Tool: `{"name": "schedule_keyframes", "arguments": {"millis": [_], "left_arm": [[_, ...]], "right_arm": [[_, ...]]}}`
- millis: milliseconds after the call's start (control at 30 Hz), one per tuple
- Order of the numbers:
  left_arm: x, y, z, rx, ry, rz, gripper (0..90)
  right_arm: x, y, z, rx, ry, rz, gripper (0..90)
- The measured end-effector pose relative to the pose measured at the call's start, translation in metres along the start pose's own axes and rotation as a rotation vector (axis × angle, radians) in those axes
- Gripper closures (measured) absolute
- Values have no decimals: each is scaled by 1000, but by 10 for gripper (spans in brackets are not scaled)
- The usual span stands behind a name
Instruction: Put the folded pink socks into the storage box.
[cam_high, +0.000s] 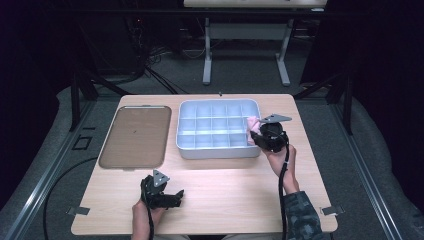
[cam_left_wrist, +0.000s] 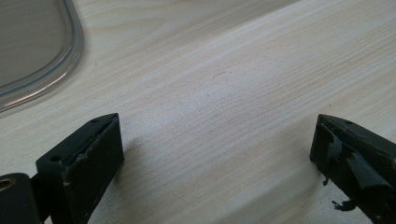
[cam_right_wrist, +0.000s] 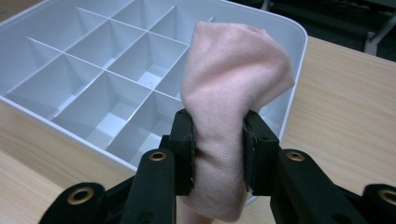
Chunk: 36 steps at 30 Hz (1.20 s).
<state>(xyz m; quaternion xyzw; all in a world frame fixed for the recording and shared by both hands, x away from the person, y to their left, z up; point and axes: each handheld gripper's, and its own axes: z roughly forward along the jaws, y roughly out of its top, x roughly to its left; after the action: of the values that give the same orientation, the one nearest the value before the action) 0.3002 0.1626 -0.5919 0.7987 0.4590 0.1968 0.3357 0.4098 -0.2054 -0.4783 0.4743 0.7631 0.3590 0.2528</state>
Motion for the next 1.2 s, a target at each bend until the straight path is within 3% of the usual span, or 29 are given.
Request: {"name": "schedule_keyframes", "arguments": {"millis": [467,667,867,1200], "left_arm": [[0,0,0,2,-2,-1,27],[0,0,0,1,-2,-1,27],[0,0,0,2,-2,-1,27],[0,0,0,-1,0,-1,28]], "right_arm": [[-1,0,26,81,-65,-42,689],[2,0,34,106,-67,-80,688],[0,-2,42,146,-66,-74,685],[0,-4,44,168,-72,-106,620]]}}
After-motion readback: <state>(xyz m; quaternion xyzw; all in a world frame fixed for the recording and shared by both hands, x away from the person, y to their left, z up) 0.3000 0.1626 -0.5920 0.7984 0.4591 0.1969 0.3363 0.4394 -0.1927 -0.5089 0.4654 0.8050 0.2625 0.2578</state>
